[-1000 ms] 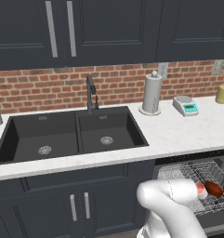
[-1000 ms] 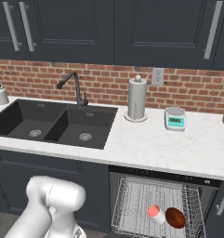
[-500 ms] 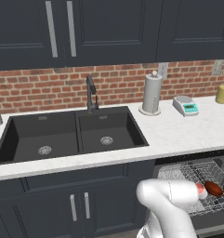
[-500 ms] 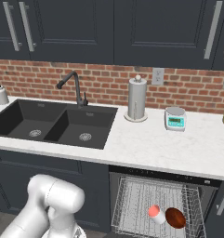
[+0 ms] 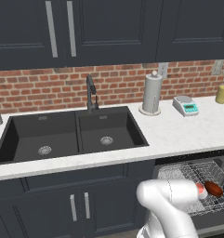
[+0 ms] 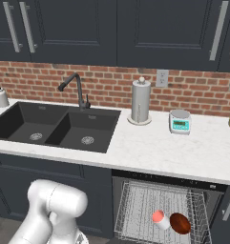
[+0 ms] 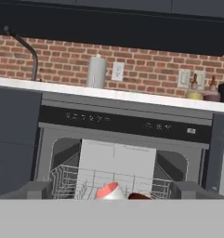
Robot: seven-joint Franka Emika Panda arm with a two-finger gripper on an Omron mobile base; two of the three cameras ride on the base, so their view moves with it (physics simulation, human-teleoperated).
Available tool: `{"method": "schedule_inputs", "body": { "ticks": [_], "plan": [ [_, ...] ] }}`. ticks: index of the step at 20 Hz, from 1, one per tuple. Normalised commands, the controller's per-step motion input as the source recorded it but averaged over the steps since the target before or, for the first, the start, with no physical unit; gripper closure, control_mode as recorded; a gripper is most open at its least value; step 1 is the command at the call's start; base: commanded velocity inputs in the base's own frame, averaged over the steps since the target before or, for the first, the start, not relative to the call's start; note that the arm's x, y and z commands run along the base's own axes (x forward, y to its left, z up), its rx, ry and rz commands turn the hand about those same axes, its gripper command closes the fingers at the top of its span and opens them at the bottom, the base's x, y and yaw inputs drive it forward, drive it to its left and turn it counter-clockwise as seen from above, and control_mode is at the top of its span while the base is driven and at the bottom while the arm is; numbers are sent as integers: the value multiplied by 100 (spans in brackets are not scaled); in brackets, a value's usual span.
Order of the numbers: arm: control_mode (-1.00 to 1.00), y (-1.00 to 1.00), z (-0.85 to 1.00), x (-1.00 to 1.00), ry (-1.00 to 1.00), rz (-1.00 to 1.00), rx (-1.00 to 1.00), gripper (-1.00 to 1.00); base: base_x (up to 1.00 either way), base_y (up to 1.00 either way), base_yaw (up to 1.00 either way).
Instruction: Pick up the cup and bowl from the counter, place them in the dishwasher, and close the dishwasher door.
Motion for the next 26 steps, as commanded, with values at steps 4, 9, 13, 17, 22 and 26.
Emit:
{"method": "schedule_inputs", "body": {
  "ticks": [4, 9, 13, 17, 22, 26],
  "plan": [
    [-100, -11, -50, 0, 0, 1, 0, -100, 0, 0, 0],
    [-100, -26, -52, 9, 0, 0, 0, -100, 0, 0, 0],
    [-100, -27, -70, 31, 1, 0, 0, -100, 0, 0, 0],
    [-100, -23, -63, 41, 0, 0, 0, -100, 0, 0, 0],
    [-100, -22, -58, 43, 0, 0, 0, -100, 0, 0, 0],
    [-100, -26, -45, 8, 0, 0, 0, -100, 0, 0, 0]
  ]
}}
